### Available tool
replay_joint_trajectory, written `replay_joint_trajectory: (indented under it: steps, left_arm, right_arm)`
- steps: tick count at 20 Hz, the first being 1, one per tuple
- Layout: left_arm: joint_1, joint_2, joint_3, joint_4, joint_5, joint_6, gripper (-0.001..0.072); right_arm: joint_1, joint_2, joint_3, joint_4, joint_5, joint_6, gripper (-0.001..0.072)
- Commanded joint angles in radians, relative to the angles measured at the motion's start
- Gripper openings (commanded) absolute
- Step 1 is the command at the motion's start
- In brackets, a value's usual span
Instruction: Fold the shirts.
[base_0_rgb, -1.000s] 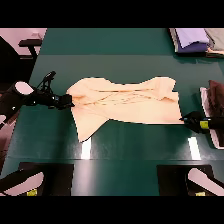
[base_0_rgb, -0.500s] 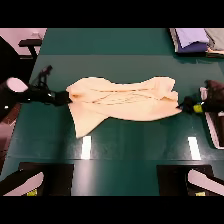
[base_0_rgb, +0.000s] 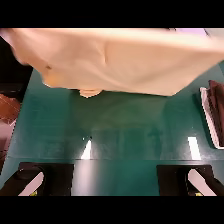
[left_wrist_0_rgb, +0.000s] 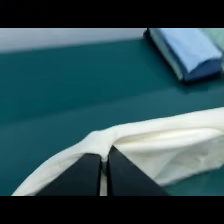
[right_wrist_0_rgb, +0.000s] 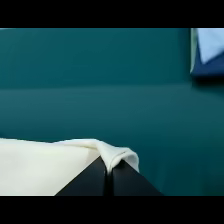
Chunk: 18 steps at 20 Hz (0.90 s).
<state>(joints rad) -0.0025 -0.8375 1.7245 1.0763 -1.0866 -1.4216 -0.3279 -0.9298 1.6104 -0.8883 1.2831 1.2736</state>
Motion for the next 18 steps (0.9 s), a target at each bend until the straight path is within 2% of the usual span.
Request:
replay_joint_trajectory:
  steps: [1, 4, 7, 9, 13, 18]
  left_arm:
    - [0.001, 0.022, 0.318, 0.017, -0.024, -0.028, 0.0023]
    - [0.001, 0.022, 0.430, 0.018, 0.003, -0.071, 0.0022]
    - [0.001, 0.022, 0.440, 0.017, -0.003, -0.095, 0.0022]
    - [0.001, 0.022, 0.385, 0.021, -0.034, -0.098, 0.0022]
    - [0.001, -0.029, 0.135, 0.022, -0.136, -0.097, 0.0022]
    - [0.001, -0.248, -0.150, 0.029, -0.214, -0.077, 0.0023]
  right_arm:
    - [-0.074, 0.062, 0.269, -0.004, 0.084, 0.027, 0.0017]
    - [-0.153, 0.065, 0.402, -0.005, 0.152, 0.054, 0.0017]
    - [-0.193, 0.031, 0.488, -0.005, 0.224, 0.091, 0.0017]
    - [-0.193, -0.005, 0.502, -0.004, 0.269, 0.106, 0.0016]
    - [-0.146, -0.084, 0.346, -0.024, 0.283, 0.124, 0.0016]
    - [0.156, -0.332, 0.122, -0.350, 0.345, 0.143, 0.0016]
